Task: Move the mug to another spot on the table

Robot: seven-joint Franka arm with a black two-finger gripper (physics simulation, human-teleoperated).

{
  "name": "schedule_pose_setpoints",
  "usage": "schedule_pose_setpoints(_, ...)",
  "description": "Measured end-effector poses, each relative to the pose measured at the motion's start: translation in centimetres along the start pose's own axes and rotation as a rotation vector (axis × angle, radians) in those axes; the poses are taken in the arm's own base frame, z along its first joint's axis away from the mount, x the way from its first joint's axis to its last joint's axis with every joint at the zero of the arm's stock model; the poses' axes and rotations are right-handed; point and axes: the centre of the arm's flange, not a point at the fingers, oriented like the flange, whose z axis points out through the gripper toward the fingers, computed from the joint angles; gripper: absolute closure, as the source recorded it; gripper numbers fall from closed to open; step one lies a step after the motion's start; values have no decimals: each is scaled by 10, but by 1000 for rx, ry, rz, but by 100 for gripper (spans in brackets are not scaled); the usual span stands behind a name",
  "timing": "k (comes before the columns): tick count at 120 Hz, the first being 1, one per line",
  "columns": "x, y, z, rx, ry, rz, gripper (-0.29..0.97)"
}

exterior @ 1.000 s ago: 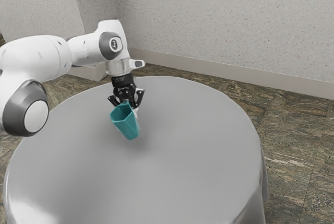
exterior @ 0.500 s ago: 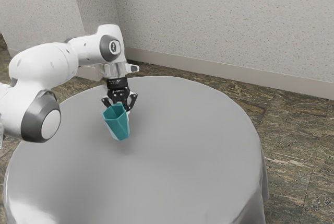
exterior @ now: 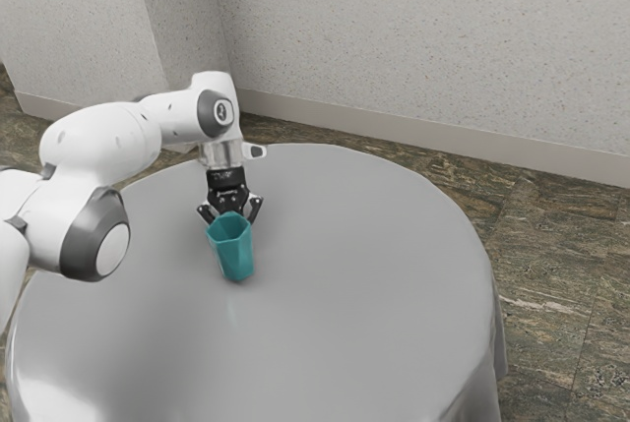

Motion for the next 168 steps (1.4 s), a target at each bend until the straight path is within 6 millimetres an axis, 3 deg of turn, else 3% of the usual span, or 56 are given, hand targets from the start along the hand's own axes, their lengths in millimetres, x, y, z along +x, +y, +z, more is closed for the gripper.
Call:
schedule_pose_setpoints(32, 3, -1, 7, -1, -11, -12, 70)
schedule_pose_setpoints(64, 3, 1, 10, -16, -20, -17, 25)
schedule_pose_setpoints(84, -1, -1, 2, -26, -15, -19, 11)
schedule_pose_setpoints(98, -15, -2, -24, -47, 11, -14, 6)
schedule_pose_setpoints(112, -50, -4, -77, -90, 67, 7, 4)
schedule_pose_setpoints(118, -83, -4, -103, -110, 82, 26, 3)
schedule_pose_setpoints(124, -118, 13, -122, -81, 114, 78, 2)
schedule_pose_setpoints(132, -155, 33, -131, -1, 156, 151, 2)
schedule_pose_setpoints(139, -179, 27, -134, 51, 178, 178, 1)
schedule_pose_setpoints(148, -194, 18, -145, 92, 214, 233, 1)
schedule_pose_setpoints(161, -248, 33, -181, 140, 310, 428, 1)
schedule_pose_setpoints(168, -271, 32, -197, 165, 352, 511, 0)
